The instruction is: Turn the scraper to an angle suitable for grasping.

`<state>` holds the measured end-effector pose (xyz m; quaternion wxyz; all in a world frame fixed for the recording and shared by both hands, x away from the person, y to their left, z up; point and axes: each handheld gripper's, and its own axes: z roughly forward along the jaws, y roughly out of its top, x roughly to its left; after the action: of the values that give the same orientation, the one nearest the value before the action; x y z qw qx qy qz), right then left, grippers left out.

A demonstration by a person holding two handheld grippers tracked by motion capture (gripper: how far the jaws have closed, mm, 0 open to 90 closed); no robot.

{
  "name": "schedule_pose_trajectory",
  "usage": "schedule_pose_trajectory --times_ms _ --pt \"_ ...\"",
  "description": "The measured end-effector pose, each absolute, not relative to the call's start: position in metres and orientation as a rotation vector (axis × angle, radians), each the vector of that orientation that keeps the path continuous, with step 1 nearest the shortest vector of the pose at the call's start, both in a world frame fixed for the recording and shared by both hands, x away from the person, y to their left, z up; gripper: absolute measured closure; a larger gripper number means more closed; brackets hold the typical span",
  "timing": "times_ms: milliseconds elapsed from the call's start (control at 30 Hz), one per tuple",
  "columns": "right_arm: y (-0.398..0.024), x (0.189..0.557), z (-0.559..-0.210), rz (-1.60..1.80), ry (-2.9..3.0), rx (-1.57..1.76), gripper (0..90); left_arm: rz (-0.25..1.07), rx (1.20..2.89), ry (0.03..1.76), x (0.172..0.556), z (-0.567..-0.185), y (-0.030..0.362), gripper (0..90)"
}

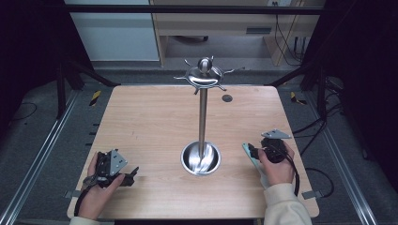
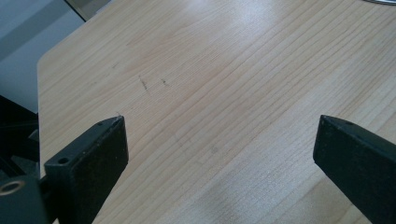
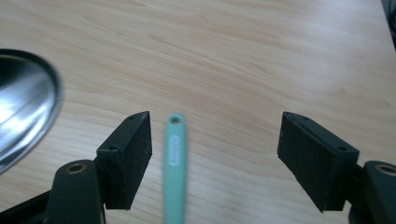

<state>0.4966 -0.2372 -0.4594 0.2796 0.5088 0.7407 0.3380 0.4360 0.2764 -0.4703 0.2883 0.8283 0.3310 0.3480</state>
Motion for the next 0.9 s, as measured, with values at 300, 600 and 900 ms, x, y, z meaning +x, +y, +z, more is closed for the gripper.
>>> schedule_pose_trajectory --times_ms 300,600,900 --pt "-0.201 0.498 -0.463 0.842 2.184 1.234 25.7 0.923 2.221 0.883 0.436 -0.471 0.276 3.0" --pt "-0.179 0.496 -0.461 0.857 2.234 1.130 49.6 0.924 2.224 0.883 0.437 -0.471 0.276 3.1" --pt "-0.178 0.504 -0.468 0.842 2.321 1.119 82.7 0.914 2.237 0.884 0.438 -0.472 0.276 3.0"
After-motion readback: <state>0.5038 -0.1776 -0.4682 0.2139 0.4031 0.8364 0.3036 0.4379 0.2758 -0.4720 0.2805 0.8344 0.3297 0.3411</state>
